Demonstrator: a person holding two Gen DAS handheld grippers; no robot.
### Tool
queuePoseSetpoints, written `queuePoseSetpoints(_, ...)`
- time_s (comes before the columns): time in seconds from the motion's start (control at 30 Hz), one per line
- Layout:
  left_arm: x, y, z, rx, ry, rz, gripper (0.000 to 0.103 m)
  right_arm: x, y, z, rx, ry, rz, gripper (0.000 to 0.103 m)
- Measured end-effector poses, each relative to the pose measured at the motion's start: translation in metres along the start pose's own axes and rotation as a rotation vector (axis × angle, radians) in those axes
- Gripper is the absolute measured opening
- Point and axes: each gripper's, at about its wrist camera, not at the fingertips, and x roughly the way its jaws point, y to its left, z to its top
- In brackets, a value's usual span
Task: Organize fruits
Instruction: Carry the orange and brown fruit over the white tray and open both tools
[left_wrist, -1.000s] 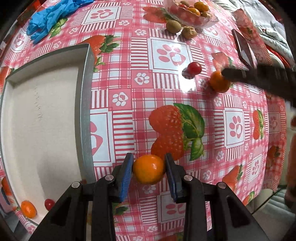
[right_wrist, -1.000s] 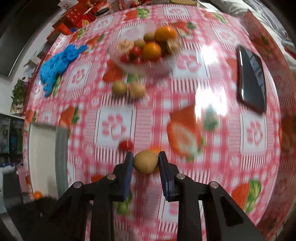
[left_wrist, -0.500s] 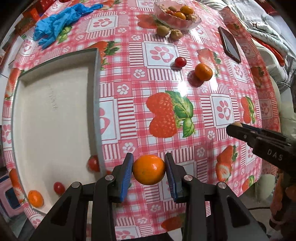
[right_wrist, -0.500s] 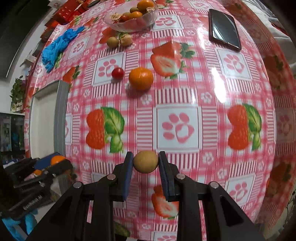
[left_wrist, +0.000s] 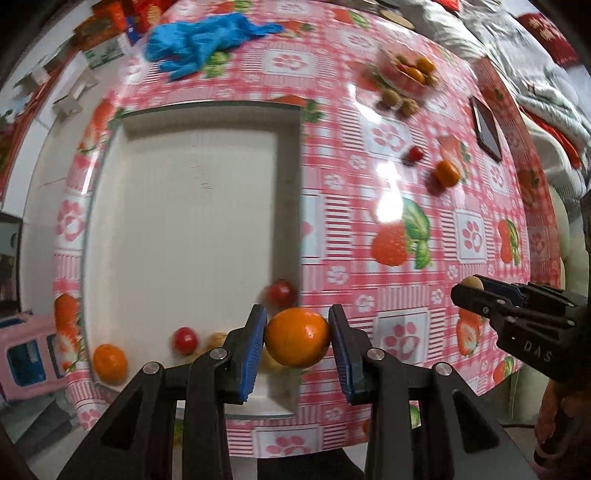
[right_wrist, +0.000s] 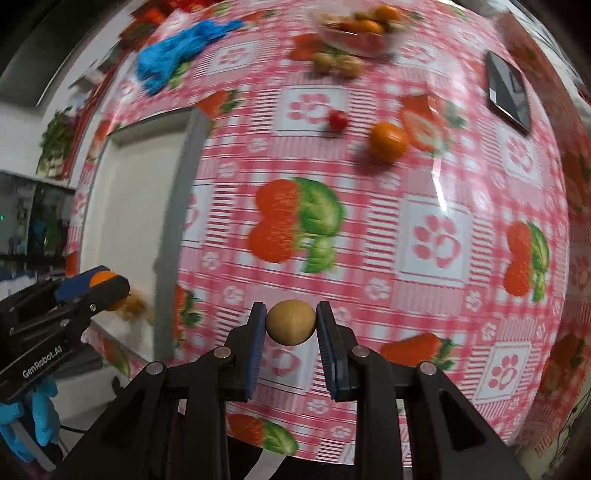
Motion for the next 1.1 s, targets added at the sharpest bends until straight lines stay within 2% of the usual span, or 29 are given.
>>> queuePoseSetpoints(0.17,-0.006,0.028,-0.006,-0.046,-0.019,0.033,0.036,0.001,0.035,0.008,-0.076,-0.001,0.004,0.030)
queuePoseSetpoints(0.5,-0.006,0.068,-0.011,-0.098,-0.022,0.064,0.036,0.011,0.080,0.021,-0.167,0.014,0.004,0.030)
queuePoseSetpoints(1.1,0.008,0.099,-0.014,-0.117,0.020,0.092,0.036,0.036,0.134,0.037,-0.271,0.054,0.020,0.030)
